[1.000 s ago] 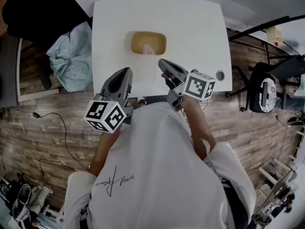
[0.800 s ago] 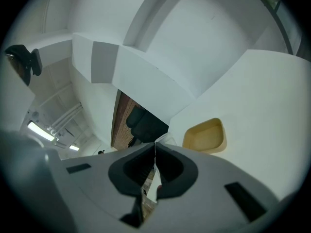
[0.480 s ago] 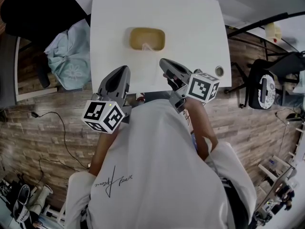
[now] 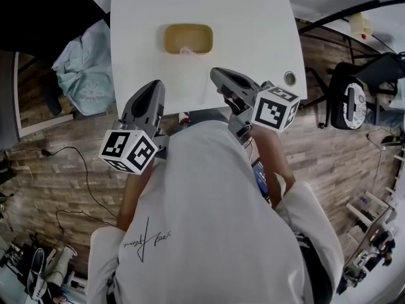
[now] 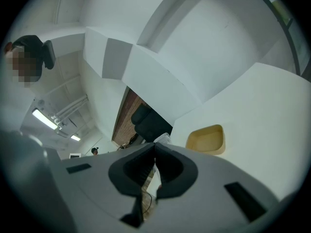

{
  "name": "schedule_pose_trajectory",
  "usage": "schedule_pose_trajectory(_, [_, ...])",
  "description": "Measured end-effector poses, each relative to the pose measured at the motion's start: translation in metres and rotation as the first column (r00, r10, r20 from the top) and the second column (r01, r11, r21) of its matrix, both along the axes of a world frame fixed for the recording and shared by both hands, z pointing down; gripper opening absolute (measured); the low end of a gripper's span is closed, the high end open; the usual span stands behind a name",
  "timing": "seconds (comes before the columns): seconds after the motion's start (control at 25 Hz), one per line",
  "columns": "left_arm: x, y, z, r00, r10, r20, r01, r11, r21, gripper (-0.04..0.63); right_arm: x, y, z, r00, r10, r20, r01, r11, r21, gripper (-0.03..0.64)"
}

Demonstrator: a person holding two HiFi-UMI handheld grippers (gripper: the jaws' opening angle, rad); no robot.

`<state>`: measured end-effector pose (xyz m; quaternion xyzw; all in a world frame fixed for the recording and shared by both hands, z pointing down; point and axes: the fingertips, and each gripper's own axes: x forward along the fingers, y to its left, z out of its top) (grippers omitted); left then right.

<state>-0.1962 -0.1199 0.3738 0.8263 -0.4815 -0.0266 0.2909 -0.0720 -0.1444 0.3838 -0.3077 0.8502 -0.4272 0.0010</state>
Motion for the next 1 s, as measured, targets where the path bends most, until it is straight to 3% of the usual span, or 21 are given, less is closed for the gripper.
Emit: schedule_pose_trajectory(1.0, [-0.010,0.009,0.004,0.999,0.030,-0.015,-0.030,1.000,0.002,0.008,-0.015,0.016,-0.020,0.997,-0.073,-0.030,0.074,0.997,0.032,0.011])
